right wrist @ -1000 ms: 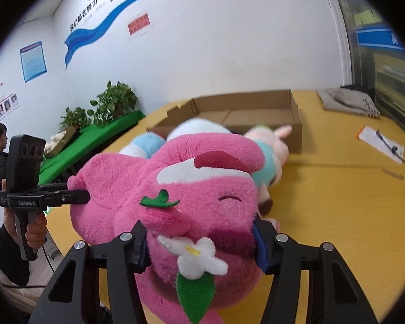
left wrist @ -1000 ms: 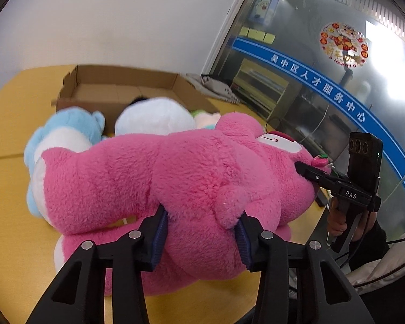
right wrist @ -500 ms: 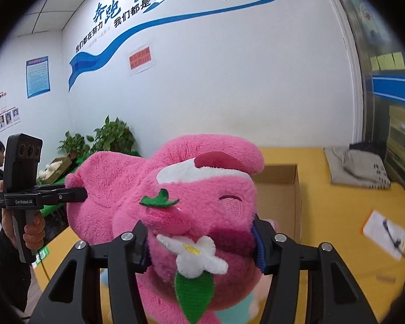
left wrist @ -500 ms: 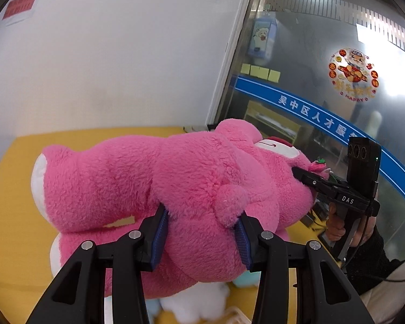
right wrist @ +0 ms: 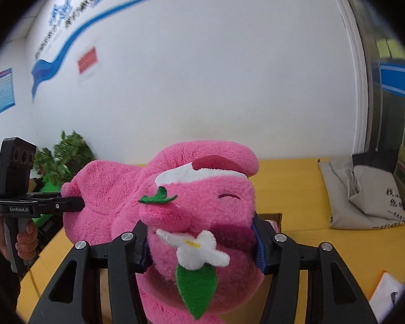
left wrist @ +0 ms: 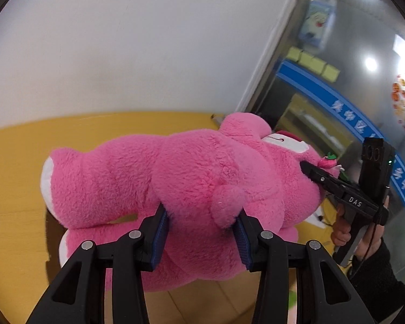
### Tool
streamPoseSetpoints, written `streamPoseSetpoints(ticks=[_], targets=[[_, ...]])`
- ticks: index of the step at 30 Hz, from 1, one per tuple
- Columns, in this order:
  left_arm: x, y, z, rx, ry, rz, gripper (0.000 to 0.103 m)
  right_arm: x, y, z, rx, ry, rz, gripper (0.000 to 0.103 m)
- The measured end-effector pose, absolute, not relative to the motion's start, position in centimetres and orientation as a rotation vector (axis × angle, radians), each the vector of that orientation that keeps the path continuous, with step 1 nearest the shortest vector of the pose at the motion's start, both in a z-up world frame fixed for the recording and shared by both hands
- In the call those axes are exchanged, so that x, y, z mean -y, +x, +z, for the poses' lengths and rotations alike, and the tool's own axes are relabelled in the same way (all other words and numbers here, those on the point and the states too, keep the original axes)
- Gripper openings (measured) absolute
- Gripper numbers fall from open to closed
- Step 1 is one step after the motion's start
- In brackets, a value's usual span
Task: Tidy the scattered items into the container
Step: 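Lift the pink bear with both grippers and carry it over the box, then lower the pink bear into the box and open both grippers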
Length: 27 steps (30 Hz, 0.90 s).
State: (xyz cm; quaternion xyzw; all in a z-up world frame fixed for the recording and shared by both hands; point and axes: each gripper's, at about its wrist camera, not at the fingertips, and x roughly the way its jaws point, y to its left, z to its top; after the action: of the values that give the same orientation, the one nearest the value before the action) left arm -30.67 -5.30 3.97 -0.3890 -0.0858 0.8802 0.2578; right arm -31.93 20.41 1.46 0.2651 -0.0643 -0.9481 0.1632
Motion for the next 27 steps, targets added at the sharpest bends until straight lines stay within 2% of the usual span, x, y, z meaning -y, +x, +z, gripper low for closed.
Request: streamPoseSetpoints(ticks=[1,4,5,8,11,18,19,21,22,23,25,27], targets=[[5.2,-32.3,1.5,0.251,-1.116,2.371,0.047,-20.4,-33.3,-0.1,0.192,0.804,-2.702,0.055],[4.8,-35.4,-5.5,0.288,-1.297,2.307,0.028,-20.5,-37.0,-5.8,0.243,1.006,-2.68,0.055],[4.6,-35.8,-7.2,0.311,-1.329,2.273,0.027,-20.4,-37.8,-7.7,0.252,1.083,-2.672,0.055],[4.6,-36.2,-8.7,0.365,-1.297,2.268,0.029,-20.9,-39.1,-11.5,0.279,1.217,-2.696,0.055],[4.3,-36.5,-8.4,0.324,-1.321,2.289,0.03,-21.7,-39.5,-11.5,0.309,1.22,-2.691,0.059],[3.0,-36.4,-7.2,0.208,-1.367,2.345,0.034,-19.9,-40.3,-11.0,0.192,1.305,-2.765,0.07],[3.1,-36.1,-6.8,0.202,-1.367,2.352,0.036,-19.8,-40.4,-10.9,0.159,1.321,-2.776,0.071],[3.6,-34.8,-5.7,0.18,-1.351,2.385,0.053,-20.0,-40.1,-10.5,0.163,1.335,-2.772,0.075],[4.2,-33.8,-4.9,0.161,-1.344,2.414,0.068,-20.4,-39.6,-10.0,0.195,1.327,-2.768,0.075],[5.0,-32.7,-4.3,0.146,-1.331,2.436,0.074,-20.8,-38.6,-9.2,0.217,1.304,-2.777,0.077],[6.2,-29.8,-2.6,0.107,-1.292,2.48,0.074,-20.9,-36.1,-7.6,0.204,1.232,-2.807,0.079],[7.7,-26.6,-1.0,0.102,-1.249,2.52,0.08,-20.9,-32.6,-5.7,0.179,1.134,-2.814,0.083]])
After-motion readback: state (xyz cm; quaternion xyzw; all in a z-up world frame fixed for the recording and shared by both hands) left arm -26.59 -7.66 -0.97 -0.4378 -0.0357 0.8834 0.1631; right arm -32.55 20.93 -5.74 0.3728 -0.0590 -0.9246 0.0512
